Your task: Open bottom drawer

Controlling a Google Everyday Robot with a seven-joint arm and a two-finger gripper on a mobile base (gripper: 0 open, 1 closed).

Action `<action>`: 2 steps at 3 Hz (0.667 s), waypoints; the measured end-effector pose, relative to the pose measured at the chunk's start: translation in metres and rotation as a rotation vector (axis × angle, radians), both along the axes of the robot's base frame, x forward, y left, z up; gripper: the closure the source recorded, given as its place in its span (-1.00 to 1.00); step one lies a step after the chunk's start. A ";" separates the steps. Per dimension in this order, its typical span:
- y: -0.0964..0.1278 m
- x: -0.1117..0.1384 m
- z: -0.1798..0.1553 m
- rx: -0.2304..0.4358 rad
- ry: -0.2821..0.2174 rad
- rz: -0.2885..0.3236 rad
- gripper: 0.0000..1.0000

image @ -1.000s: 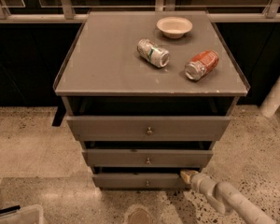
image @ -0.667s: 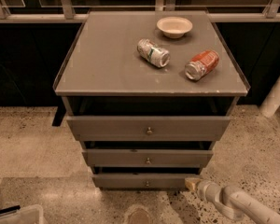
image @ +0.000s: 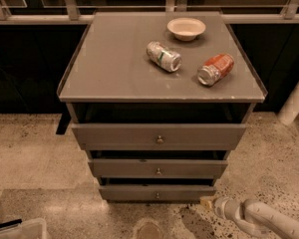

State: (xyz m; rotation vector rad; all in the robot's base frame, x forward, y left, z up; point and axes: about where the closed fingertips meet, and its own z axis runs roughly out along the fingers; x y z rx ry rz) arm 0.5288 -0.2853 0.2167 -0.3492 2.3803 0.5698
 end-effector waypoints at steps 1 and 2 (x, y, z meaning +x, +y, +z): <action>0.002 0.022 0.011 0.011 -0.074 -0.013 1.00; 0.003 0.047 0.023 0.033 -0.152 -0.037 1.00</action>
Offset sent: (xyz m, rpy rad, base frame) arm 0.0760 -0.0020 0.0419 0.0542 -0.2510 -0.0732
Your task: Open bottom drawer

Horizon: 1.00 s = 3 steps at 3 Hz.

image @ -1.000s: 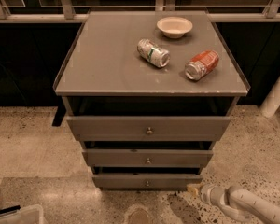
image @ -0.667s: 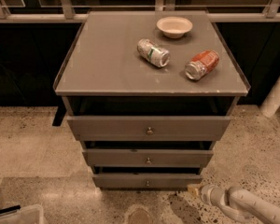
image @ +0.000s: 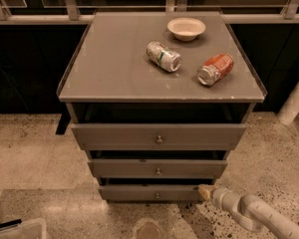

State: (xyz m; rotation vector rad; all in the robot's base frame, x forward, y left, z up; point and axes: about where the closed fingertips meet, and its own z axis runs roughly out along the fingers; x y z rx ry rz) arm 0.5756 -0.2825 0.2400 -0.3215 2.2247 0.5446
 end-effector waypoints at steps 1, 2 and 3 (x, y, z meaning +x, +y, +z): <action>-0.002 0.020 0.005 0.011 -0.038 -0.032 1.00; -0.003 0.058 -0.025 -0.007 -0.001 -0.094 1.00; -0.003 0.058 -0.025 -0.007 -0.001 -0.094 1.00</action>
Offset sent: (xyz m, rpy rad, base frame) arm 0.0636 -0.0119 -0.0233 -0.0136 -0.0045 -0.1130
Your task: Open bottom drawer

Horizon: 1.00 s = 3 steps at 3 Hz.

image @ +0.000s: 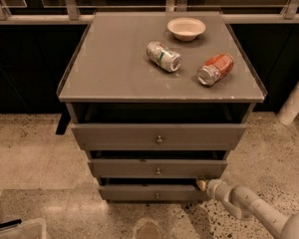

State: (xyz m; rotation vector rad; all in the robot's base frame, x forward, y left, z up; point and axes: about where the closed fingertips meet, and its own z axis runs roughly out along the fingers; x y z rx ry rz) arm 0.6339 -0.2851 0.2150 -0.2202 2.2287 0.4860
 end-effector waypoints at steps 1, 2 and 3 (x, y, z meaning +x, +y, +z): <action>0.000 0.003 -0.010 -0.029 0.033 -0.005 1.00; -0.003 0.004 -0.022 -0.044 0.070 -0.015 1.00; -0.004 0.003 -0.025 -0.054 0.099 -0.014 1.00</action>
Offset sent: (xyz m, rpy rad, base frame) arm 0.0041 -0.0119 -0.0338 -0.0673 0.1136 -0.0338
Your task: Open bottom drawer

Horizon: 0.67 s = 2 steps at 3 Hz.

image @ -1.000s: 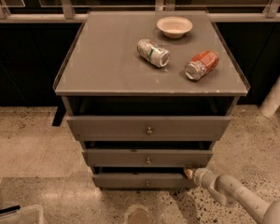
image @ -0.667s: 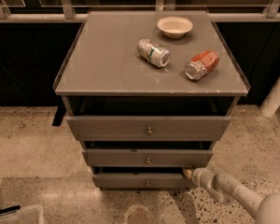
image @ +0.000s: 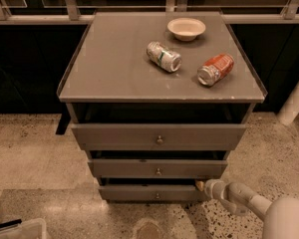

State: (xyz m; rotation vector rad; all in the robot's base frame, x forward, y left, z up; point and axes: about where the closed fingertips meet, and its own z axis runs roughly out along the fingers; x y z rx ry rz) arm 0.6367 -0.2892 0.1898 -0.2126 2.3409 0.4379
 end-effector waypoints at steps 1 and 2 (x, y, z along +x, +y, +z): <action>-0.008 -0.011 0.004 0.009 0.029 -0.012 1.00; -0.011 -0.031 0.015 0.041 0.041 0.002 1.00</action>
Offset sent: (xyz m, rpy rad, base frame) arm -0.0576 -0.0216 0.0310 0.0802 0.0549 0.0157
